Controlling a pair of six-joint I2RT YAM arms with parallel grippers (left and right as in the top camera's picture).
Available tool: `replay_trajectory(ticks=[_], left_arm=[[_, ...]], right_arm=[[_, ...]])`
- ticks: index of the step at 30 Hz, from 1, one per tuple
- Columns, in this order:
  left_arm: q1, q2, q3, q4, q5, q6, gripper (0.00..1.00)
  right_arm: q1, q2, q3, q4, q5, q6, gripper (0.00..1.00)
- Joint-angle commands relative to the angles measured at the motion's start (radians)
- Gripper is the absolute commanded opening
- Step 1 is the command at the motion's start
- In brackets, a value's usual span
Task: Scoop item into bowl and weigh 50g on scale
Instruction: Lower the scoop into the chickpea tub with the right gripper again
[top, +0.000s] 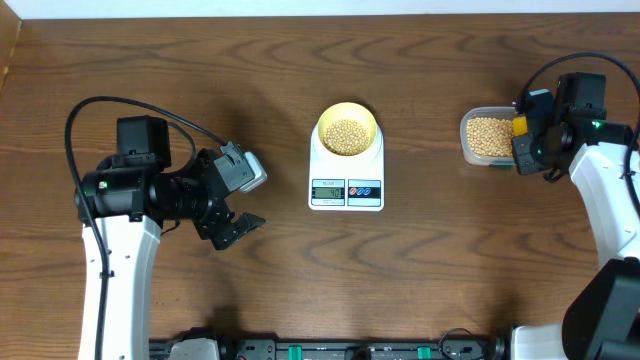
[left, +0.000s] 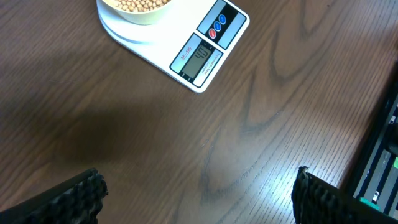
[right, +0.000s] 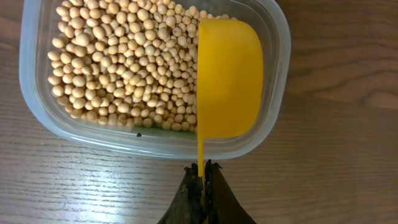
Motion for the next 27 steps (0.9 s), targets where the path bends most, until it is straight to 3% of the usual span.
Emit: replay_trajectory(ticks=[1,27], left_arm=[[-0.002,-0.003,-0.009,-0.003,-0.005,0.017,0.98],[-0.002,-0.003,-0.009,-0.003,-0.005,0.017,0.98]], right_arm=[[-0.005,0.033,-0.013,0.000,0.012,0.029,0.01],[0.005,0.074,-0.012,-0.039,-0.325,0.104,0.01]])
